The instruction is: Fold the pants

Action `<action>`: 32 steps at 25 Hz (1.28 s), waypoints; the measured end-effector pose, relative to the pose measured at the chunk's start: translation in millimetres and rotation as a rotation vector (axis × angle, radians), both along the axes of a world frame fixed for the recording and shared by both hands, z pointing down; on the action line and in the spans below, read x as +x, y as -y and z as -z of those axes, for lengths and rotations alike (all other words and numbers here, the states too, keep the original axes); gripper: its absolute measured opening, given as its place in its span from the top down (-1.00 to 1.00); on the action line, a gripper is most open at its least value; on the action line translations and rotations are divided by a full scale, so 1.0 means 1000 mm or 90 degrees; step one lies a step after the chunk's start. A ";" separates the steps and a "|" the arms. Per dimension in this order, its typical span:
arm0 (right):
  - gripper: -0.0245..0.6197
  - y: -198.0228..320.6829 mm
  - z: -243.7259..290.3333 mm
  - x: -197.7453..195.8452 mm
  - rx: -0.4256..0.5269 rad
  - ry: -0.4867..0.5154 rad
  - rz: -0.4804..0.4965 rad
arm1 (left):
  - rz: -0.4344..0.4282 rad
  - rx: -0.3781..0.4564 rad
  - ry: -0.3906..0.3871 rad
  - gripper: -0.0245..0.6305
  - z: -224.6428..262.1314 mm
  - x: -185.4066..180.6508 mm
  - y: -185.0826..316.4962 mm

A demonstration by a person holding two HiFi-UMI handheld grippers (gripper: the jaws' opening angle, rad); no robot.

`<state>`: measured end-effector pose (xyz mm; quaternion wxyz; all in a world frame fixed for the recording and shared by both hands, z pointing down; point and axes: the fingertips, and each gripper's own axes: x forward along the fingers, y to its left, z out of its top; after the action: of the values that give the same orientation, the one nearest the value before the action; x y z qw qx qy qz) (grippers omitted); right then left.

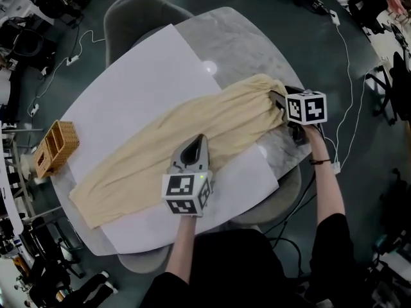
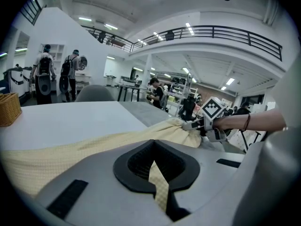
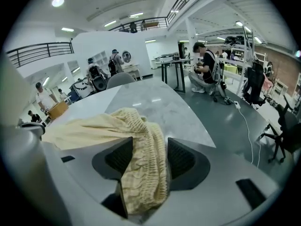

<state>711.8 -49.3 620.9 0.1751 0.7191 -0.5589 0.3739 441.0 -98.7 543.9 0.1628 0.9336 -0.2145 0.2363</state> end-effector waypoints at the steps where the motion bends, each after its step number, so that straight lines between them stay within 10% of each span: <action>1: 0.26 -0.001 -0.001 0.000 -0.010 -0.010 0.008 | 0.001 0.000 -0.001 0.90 0.000 0.000 0.000; 10: 0.75 -0.001 -0.002 -0.008 -0.043 -0.034 0.054 | 0.015 0.001 -0.004 0.90 0.003 -0.005 -0.001; 32: 0.80 -0.010 0.090 -0.049 0.058 0.088 0.045 | 0.066 0.061 -0.022 0.90 0.059 -0.062 0.002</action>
<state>662.4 -38.9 530.6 0.1164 0.6783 -0.6112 0.3909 378.6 -101.1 484.5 0.1332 0.9320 -0.2707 0.2010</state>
